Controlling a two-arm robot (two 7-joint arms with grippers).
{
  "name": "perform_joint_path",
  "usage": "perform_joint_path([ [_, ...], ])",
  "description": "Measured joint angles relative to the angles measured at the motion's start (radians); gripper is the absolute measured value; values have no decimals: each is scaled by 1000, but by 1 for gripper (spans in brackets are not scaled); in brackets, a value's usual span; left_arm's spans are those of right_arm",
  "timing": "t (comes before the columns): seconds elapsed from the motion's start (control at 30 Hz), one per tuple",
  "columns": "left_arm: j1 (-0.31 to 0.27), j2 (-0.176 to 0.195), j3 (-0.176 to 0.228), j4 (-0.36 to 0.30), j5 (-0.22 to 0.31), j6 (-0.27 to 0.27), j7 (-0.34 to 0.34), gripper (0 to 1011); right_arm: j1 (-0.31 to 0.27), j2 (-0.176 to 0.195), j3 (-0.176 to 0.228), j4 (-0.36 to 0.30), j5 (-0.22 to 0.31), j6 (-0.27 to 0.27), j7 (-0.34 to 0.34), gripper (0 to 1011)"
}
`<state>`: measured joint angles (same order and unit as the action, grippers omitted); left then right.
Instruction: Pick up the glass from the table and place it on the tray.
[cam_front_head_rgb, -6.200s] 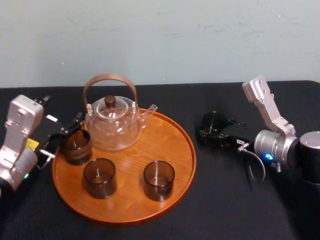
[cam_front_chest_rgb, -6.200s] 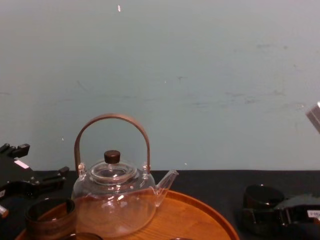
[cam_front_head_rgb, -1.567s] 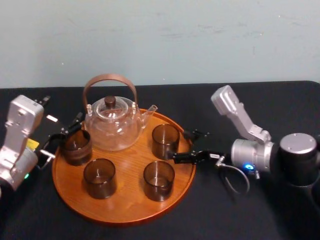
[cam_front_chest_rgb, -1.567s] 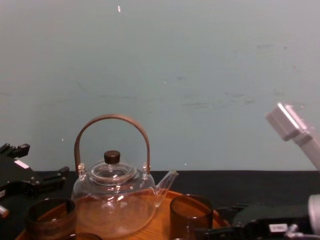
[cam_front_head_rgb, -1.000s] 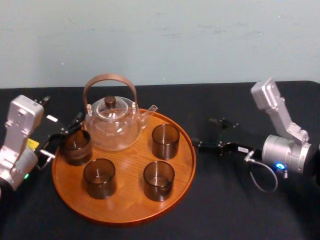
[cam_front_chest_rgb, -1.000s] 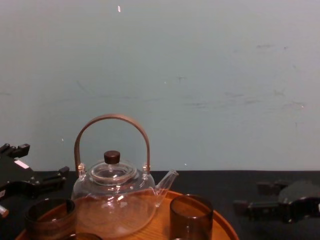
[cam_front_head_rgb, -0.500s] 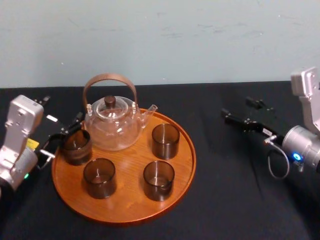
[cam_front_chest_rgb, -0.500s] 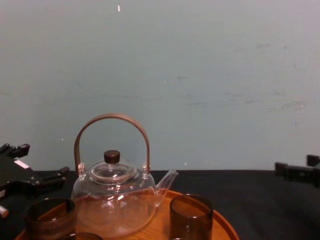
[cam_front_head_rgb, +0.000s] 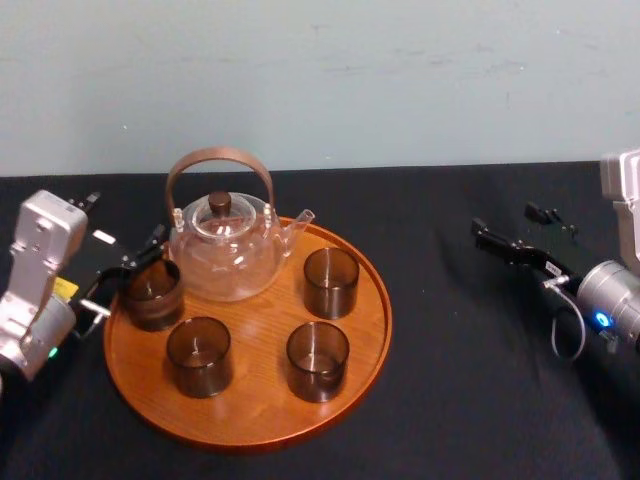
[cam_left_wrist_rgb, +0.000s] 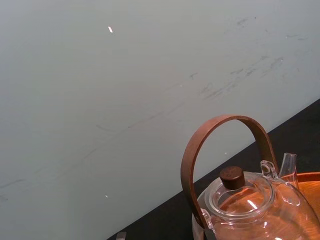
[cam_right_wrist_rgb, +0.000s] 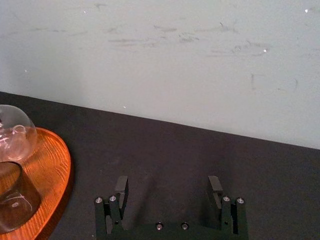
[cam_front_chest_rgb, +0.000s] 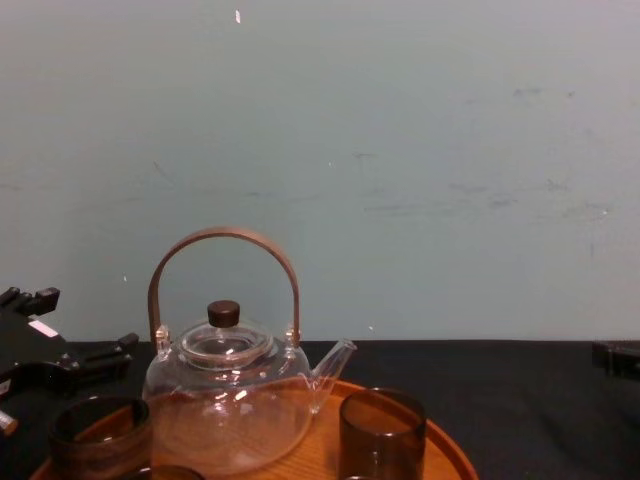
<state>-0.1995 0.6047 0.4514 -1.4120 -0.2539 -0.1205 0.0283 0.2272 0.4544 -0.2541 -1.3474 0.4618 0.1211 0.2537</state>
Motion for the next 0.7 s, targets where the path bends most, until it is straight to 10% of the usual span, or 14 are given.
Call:
perform_joint_path([
  [0.7, 0, 0, 0, 0, 0, 0, 0, 1001, 0, -5, 4, 6, -7, 2, -4, 1002],
])
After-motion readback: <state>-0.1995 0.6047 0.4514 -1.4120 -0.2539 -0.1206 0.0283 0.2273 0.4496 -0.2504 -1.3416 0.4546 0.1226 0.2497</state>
